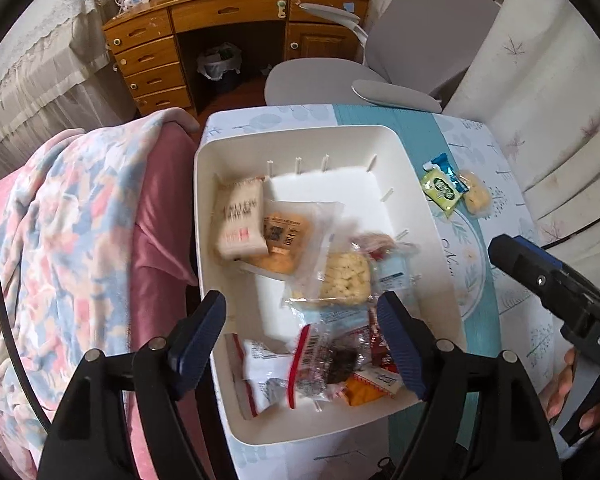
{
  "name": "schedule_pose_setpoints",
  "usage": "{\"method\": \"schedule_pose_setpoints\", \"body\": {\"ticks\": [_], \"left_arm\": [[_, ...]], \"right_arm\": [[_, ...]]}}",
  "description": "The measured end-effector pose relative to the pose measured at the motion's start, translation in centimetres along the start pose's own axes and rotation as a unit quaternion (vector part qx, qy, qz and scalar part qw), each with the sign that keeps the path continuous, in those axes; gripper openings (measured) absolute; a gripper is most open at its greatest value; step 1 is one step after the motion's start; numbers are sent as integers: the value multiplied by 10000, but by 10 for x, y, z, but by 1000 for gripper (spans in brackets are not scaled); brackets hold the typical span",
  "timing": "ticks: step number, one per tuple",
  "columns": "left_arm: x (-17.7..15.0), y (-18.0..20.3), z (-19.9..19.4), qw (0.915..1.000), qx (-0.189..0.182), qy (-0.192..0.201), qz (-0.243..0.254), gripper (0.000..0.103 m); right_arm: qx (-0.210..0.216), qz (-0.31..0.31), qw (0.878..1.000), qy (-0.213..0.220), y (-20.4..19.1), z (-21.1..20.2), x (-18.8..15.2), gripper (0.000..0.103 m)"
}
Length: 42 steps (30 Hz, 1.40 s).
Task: Organize snacks
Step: 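Lower the cracker pack into the tray with the left tool while the right tool drops the nut-cluster bag in, then move the left tool to the yellow-green pastry pack while the right tool moves to the clear pastry bag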
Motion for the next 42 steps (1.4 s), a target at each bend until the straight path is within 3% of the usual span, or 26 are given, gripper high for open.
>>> {"method": "schedule_pose_setpoints", "body": {"ticks": [11,19,30,34,42], "left_arm": [[22,51,-25,9994,-298,167,-112,77],[47,97,-37,9983,-418,250,-305,77],[83,171,-6,9950,-398,-405,-822,77],[93,195,16,9886,-498,-785,-1183,77],[108,221,57,9796,-241,-1046,-1700,77]], "right_arm": [[-544,-216,9983,6,44,-50,24,73],[-634,-474,9968,77,70,-84,61,78],[-678,-901,9936,-13,117,-93,109,78],[-700,-962,9928,-125,139,-86,117,78],[-754,-1052,9914,-203,180,-73,120,78]]}}
Point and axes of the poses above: each gripper's, at about its wrist camera, not at the fingertips, and z roughly the way its jaws point, y to its right, x to its top, the point moved 8 cm from there along z, roughly the way its jaws point, and after that the axes turned 12 degrees about x, right-handed, at the moved point
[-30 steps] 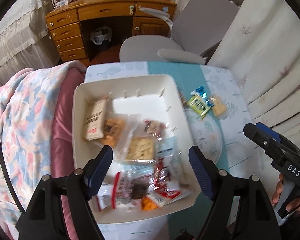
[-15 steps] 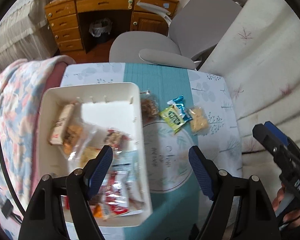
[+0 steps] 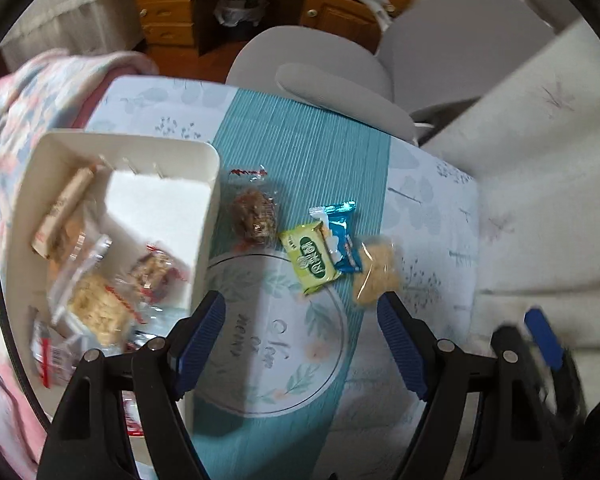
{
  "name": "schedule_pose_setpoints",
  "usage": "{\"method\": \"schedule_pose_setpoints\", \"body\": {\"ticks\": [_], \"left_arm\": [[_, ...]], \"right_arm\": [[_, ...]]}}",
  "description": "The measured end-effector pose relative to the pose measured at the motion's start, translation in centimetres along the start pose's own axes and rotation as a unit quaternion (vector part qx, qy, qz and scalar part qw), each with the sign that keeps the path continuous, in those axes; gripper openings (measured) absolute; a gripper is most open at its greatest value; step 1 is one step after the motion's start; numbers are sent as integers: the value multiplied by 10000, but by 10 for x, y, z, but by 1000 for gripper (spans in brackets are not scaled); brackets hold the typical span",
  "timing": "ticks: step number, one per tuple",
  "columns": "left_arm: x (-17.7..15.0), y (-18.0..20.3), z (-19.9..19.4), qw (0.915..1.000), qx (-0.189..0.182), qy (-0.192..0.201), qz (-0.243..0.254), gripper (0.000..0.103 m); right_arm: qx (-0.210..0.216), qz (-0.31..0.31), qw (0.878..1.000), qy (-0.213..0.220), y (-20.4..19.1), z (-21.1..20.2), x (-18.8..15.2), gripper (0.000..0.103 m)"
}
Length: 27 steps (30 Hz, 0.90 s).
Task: Organize snacks
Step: 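Move the left tool to the yellow-green pastry pack while the right tool moves to the clear pastry bag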
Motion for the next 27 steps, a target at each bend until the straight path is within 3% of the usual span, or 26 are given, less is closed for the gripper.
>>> {"method": "schedule_pose_setpoints", "body": {"ticks": [12,15,27], "left_arm": [[9,20,71,9968,-21,-609,-521,77],[8,25,85,9952,-88,-776,-589,66],[8,35,118,9920,-192,-1107,-577,52]], "right_arm": [[151,-236,9996,-104,28,46,-23,78],[262,-262,9991,-198,30,62,-34,78],[371,-383,9962,-695,33,117,-80,78]]}}
Point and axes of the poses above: each gripper's, at about its wrist camera, not at the fingertips, and z roughly the way its jaws point, y to its right, x to its top, the point moved 8 cm from there along z, roughly the way its jaws point, and after that the axes turned 12 degrees about x, right-handed, at the moved point
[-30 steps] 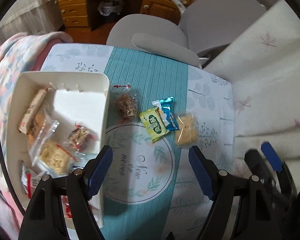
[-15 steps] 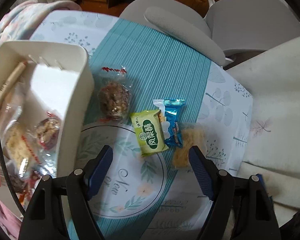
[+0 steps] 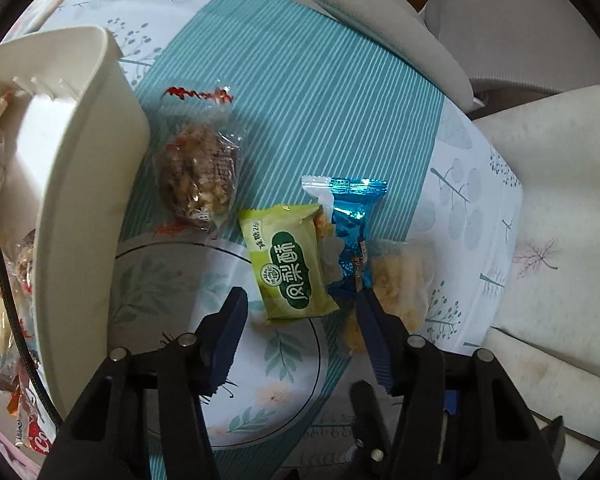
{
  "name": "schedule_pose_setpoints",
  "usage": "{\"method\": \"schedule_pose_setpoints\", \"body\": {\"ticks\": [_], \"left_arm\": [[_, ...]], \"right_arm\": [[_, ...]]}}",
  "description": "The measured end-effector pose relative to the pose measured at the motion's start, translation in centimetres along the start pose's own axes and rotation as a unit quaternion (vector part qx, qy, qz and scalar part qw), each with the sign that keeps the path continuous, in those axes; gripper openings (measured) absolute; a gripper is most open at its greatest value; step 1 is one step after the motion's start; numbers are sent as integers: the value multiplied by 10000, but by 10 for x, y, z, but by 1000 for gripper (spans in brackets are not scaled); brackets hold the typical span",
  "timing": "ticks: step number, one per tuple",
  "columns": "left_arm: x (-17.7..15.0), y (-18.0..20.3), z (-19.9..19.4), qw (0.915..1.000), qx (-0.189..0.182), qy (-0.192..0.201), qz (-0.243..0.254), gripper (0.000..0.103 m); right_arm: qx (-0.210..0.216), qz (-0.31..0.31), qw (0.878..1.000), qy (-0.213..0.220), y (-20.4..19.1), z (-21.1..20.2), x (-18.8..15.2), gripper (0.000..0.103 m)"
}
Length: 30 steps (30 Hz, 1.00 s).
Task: Organize snacks
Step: 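Move the left tool to the yellow-green pastry pack while the right tool moves to the clear pastry bag, then grasp the yellow-green pack with the left tool while the right tool grasps the clear pastry bag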
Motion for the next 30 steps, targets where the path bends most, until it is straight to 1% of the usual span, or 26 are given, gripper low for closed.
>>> {"method": "schedule_pose_setpoints", "body": {"ticks": [1,5,7,9,13,16,21,27,30], "left_arm": [[0,1,1,10000,3,-15,12,50],[2,2,9,10000,43,-68,18,48],[3,2,13,9999,98,-84,15,41],[4,4,16,9998,117,-122,56,39],[9,5,20,9997,235,-52,56,38],[11,3,21,9997,230,-42,25,37],[13,1,23,9998,190,-31,24,37],[13,2,23,9998,190,34,103,36],[11,0,24,9997,209,-54,96,36]], "right_arm": [[13,-15,10000,-10,0,4,-1,77],[23,-45,10000,16,1,14,-2,74],[21,-79,9999,77,1,19,0,74],[12,-114,9999,113,1,22,2,74],[-35,-172,9997,148,0,32,4,72],[-106,-247,9995,191,0,36,6,68],[-94,-227,9995,206,3,35,8,64],[-91,-85,9998,142,3,29,2,63],[-56,9,10000,60,3,26,-2,63]]}}
Point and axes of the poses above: each gripper's, at about its wrist camera, not at the fingertips, and z roughly the way its jaws point, y to its right, x to its top, the point moved 8 cm from there along z, roughly the way its jaws point, and after that the axes turned 12 degrees about x, right-handed, at the moved point
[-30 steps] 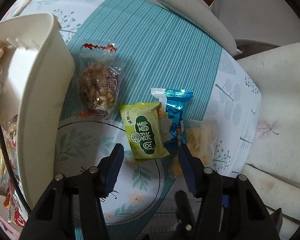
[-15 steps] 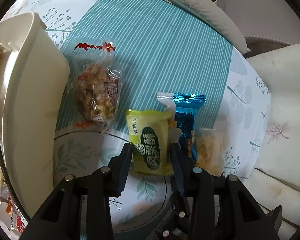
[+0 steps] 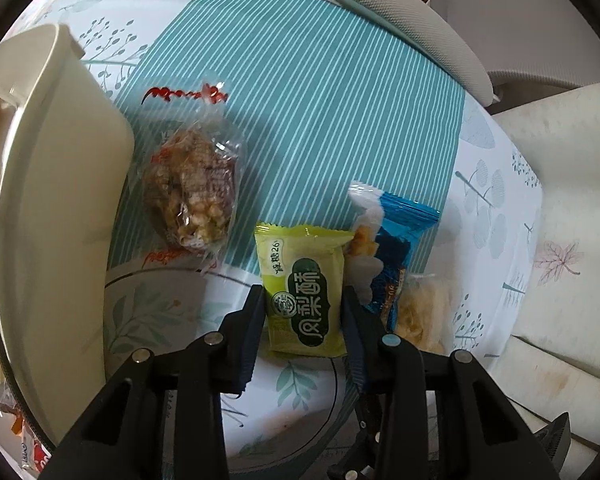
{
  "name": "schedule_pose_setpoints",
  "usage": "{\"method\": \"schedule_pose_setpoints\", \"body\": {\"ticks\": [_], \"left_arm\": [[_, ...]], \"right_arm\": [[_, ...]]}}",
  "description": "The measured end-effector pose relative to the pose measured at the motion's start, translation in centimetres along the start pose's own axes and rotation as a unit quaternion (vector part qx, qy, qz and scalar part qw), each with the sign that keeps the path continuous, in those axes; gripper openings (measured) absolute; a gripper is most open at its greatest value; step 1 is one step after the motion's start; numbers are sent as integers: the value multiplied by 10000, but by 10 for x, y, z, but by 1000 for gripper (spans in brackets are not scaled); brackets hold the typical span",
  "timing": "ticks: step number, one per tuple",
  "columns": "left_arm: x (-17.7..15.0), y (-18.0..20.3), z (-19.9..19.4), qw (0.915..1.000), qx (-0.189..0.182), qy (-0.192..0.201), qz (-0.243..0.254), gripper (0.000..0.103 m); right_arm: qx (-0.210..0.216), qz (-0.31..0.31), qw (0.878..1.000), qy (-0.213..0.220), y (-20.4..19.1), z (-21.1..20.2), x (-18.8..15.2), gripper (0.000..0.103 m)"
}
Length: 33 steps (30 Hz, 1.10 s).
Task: Organize snacks
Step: 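Grasp the yellow-green pack with the left tool while the right tool grasps the clear pastry bag, then carry the yellow-green pack and the clear pastry bag over the tray with both tools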
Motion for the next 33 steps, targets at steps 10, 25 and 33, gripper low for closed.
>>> {"method": "schedule_pose_setpoints", "body": {"ticks": [10,25,33], "left_arm": [[-27,-12,-3,9982,45,-589,116,36],[-102,-7,-64,9928,-5,-513,1085,36],[-127,-29,-108,9925,-255,-172,1183,36]], "right_arm": [[182,312,9988,-331,-11,-16,-32,63],[547,901,9929,-553,-48,-56,-83,63],[997,1020,9889,-414,-79,-68,-90,63]]}}
Point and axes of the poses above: each gripper's, at about its wrist camera, not at the fingertips, and z roughly the way its jaws point, y to its right, x to its top, the point moved 8 cm from there along z, roughly the way its jaws point, and after that the axes turned 12 degrees about x, right-handed, at the moved point
